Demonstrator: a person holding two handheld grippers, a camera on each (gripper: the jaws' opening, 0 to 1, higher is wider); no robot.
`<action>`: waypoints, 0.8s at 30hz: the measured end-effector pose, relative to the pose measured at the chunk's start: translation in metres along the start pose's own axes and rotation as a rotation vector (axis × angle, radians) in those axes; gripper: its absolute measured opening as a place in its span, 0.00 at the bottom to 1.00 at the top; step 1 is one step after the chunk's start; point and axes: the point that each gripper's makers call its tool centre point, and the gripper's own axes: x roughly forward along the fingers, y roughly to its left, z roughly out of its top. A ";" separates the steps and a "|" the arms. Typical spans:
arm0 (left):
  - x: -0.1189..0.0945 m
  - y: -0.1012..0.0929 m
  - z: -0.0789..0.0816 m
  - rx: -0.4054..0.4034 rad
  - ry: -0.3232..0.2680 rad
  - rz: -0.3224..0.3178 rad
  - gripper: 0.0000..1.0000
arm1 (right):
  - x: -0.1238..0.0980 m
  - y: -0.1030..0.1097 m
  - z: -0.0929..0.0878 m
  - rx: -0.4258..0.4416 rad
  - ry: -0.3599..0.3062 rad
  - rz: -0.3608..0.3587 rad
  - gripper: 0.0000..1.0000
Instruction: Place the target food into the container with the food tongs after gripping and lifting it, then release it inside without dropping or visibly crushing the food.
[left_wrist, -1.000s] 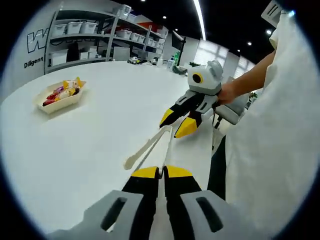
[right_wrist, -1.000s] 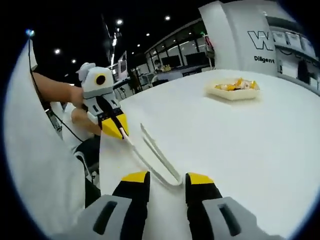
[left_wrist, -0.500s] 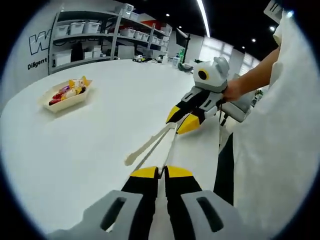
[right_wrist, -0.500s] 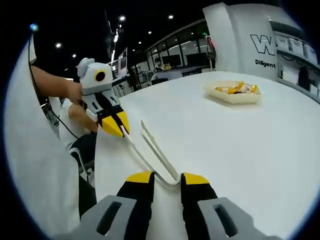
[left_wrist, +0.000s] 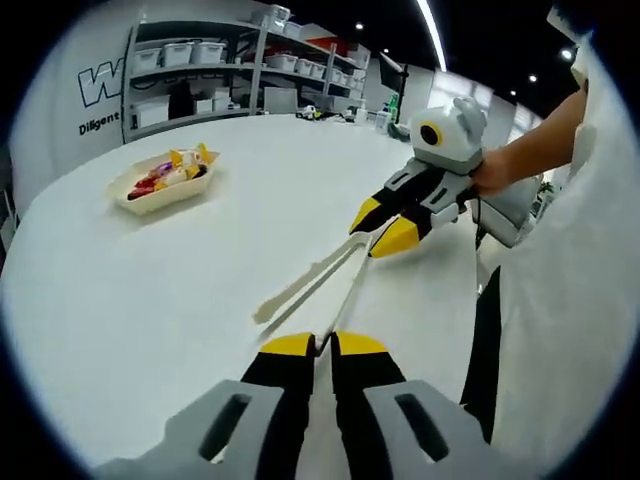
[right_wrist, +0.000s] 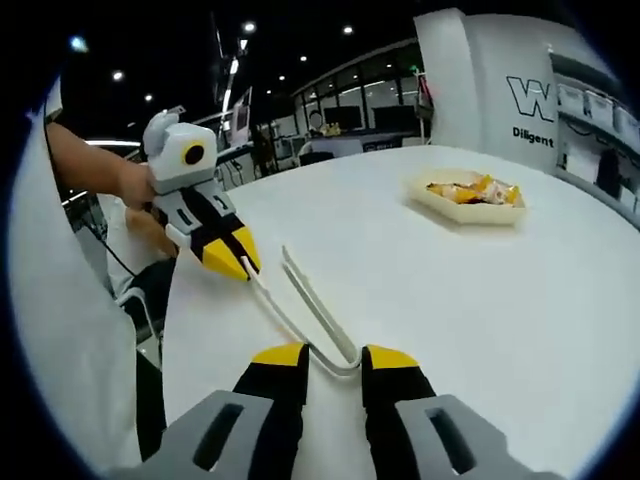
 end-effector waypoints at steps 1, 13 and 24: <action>0.001 0.003 0.000 -0.001 0.006 0.013 0.04 | 0.002 -0.002 0.001 -0.001 -0.001 -0.005 0.16; 0.012 0.023 0.000 -0.054 0.023 0.056 0.05 | 0.012 -0.019 0.003 0.002 0.029 -0.069 0.16; 0.017 0.036 0.006 -0.040 0.023 0.092 0.06 | 0.014 -0.029 0.007 0.011 0.023 -0.102 0.17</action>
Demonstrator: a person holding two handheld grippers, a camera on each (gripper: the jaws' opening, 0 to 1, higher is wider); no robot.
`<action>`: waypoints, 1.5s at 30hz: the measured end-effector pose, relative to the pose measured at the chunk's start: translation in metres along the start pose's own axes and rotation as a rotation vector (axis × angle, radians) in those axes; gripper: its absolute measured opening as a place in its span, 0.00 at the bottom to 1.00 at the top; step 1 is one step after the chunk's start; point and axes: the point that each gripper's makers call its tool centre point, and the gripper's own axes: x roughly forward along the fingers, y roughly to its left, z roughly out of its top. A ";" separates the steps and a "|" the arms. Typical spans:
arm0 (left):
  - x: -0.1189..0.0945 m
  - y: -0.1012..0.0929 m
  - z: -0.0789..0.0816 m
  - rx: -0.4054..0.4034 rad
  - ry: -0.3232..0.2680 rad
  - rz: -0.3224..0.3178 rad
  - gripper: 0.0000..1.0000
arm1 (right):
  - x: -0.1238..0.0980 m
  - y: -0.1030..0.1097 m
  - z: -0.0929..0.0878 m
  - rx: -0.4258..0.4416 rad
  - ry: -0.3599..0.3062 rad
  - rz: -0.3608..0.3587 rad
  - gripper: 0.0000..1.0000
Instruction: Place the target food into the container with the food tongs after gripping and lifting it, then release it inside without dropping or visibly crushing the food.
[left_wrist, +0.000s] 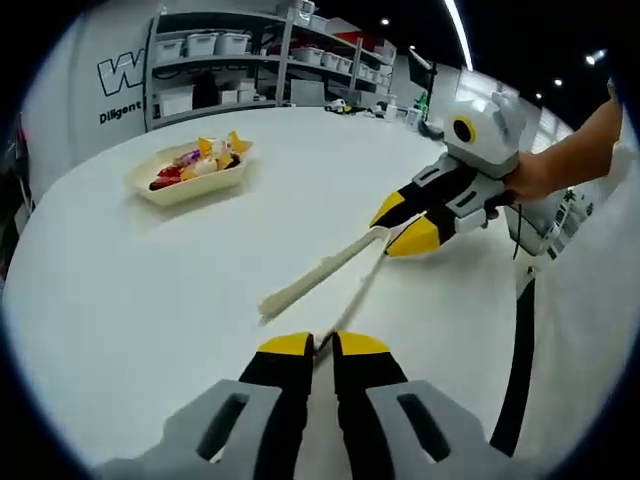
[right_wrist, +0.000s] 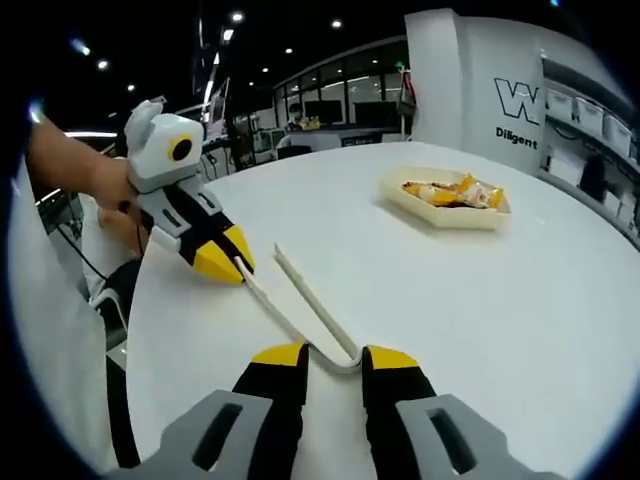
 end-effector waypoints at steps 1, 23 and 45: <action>0.000 0.000 0.000 -0.002 0.002 0.003 0.06 | 0.000 0.000 0.000 0.004 0.001 0.000 0.17; -0.004 0.003 0.002 -0.078 -0.023 0.048 0.34 | -0.008 -0.004 0.003 0.066 -0.021 -0.011 0.15; -0.038 0.000 -0.005 -0.166 -0.041 0.144 0.86 | -0.040 0.011 0.018 0.170 -0.095 -0.024 0.65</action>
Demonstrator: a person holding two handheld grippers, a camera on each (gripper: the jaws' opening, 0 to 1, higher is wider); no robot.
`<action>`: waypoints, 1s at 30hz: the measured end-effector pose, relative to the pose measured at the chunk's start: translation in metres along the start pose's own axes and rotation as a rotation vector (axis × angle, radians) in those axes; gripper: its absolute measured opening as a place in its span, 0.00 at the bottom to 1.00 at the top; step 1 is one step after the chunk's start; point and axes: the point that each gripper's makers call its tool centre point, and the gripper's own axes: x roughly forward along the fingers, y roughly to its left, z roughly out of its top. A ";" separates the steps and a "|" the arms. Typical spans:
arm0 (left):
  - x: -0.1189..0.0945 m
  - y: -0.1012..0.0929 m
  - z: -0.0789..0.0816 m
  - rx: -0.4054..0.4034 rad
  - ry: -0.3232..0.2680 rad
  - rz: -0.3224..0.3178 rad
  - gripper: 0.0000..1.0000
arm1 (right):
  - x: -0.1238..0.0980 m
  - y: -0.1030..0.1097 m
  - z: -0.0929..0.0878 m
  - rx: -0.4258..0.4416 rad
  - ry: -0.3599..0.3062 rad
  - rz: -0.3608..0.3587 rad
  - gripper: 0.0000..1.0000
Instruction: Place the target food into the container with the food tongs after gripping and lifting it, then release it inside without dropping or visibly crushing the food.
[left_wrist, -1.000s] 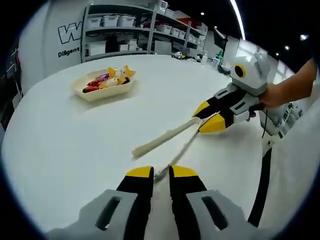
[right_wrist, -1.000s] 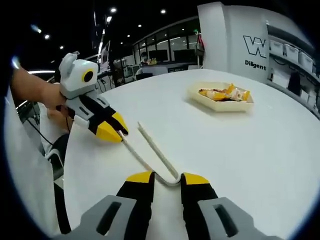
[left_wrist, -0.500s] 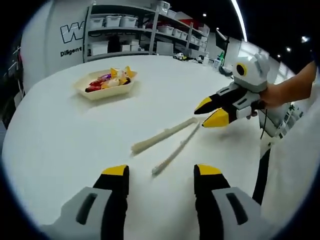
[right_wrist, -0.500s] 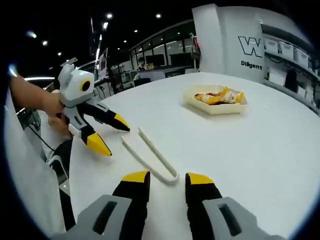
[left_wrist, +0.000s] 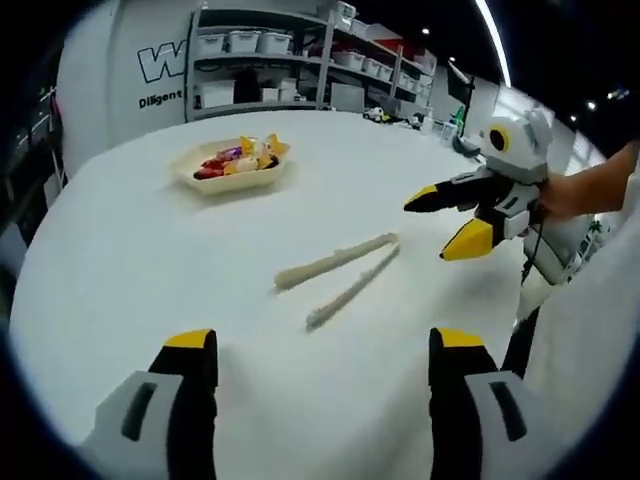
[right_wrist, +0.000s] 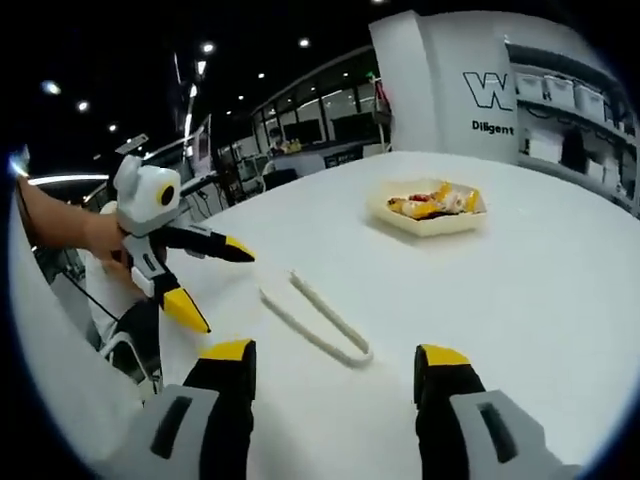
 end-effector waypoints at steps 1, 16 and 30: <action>-0.001 0.001 -0.001 -0.007 -0.001 0.002 0.86 | -0.001 0.000 0.000 0.006 -0.005 -0.001 0.68; -0.031 -0.015 0.017 -0.011 -0.177 0.028 0.99 | -0.029 0.008 0.004 0.014 -0.057 -0.050 0.99; -0.055 -0.016 0.009 -0.046 -0.221 0.079 0.99 | -0.060 0.015 -0.001 0.023 -0.104 -0.087 0.99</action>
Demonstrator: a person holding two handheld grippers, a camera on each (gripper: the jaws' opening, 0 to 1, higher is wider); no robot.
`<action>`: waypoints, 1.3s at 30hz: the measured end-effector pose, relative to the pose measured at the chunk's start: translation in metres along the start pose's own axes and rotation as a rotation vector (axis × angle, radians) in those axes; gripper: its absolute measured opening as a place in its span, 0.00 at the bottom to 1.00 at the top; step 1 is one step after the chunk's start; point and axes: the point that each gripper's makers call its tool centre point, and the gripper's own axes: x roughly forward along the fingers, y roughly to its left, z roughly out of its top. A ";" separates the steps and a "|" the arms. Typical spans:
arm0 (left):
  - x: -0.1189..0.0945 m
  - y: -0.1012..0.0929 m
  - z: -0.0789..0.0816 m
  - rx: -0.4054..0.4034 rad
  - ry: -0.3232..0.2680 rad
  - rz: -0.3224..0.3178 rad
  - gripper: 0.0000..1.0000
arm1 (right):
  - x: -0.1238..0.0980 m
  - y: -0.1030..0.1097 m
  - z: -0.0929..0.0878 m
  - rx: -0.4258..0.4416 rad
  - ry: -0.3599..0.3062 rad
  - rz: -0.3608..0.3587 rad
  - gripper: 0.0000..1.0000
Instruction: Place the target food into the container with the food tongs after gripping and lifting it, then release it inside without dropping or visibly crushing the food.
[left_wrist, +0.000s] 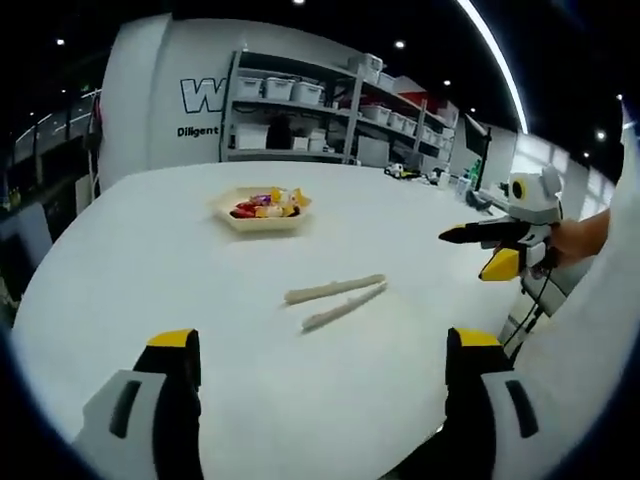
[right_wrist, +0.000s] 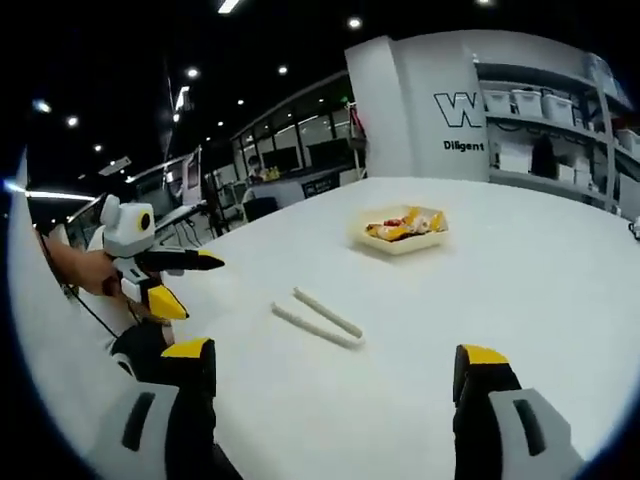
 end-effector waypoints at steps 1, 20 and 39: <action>-0.001 0.000 0.000 -0.002 0.000 0.002 0.99 | 0.000 0.003 -0.003 -0.009 0.006 0.003 0.99; -0.004 -0.003 -0.002 0.009 0.004 -0.001 0.99 | -0.002 0.003 0.000 -0.028 0.000 -0.009 0.99; -0.005 -0.002 0.003 0.001 0.005 0.010 0.99 | -0.003 -0.004 -0.011 -0.004 0.023 -0.015 0.99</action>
